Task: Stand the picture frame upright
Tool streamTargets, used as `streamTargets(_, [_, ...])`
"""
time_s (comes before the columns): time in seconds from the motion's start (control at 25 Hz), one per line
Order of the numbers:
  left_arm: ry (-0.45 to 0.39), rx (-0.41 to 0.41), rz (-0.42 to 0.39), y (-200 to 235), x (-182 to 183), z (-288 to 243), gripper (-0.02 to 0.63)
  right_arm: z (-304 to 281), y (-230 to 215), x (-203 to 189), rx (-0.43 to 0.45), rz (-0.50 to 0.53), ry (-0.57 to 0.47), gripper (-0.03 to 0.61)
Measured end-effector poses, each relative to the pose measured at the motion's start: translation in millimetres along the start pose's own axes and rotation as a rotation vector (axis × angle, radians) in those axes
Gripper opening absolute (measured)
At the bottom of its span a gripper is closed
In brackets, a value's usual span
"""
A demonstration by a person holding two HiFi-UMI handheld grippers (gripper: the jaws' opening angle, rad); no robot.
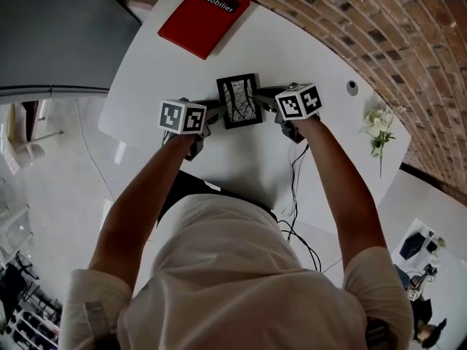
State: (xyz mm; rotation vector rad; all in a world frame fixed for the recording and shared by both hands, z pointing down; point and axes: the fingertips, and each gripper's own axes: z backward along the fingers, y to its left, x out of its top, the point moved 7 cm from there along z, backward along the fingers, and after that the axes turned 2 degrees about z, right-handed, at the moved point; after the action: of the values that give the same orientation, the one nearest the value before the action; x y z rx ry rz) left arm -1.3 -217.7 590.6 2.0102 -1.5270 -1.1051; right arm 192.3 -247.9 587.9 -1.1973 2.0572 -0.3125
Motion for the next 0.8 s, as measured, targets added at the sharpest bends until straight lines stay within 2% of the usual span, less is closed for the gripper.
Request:
streamTargets(0.36, [0.02, 0.033, 0.015, 3.1, 2.2, -9.3, 0.104, -6.7, -4.9, -2.7, 0.032, -0.039, 0.018, 0.08])
streamTargets(0.56, [0.016, 0.034, 0.021, 2.3, 2.4, -10.2, 0.098, -5.8, -4.7, -4.6, 0.022, -0.063, 0.009, 0.08])
streamTargets(0.8, [0.005, 0.021, -0.017, -1.3, 3.7, -4.8, 0.104, 0.9, 2.1, -4.6, -0.005, -0.022, -0.001, 0.08])
